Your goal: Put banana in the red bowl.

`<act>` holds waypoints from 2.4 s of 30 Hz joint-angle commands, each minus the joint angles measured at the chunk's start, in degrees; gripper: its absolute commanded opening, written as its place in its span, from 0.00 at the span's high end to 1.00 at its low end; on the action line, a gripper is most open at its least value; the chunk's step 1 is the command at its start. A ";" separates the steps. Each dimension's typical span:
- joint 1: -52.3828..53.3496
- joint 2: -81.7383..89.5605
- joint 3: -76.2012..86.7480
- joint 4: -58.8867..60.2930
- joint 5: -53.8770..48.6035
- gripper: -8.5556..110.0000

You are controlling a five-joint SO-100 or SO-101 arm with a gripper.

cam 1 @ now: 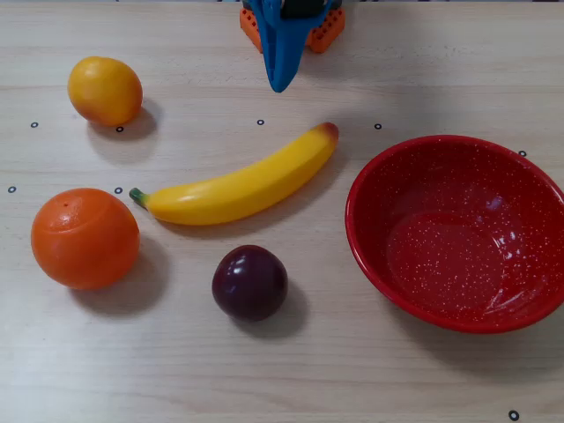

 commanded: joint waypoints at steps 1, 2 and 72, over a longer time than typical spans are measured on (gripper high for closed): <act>2.64 -3.25 -9.32 2.99 -2.99 0.93; 3.08 -4.92 -10.99 3.78 -3.96 0.93; 7.12 -70.05 -53.88 5.89 -21.97 0.59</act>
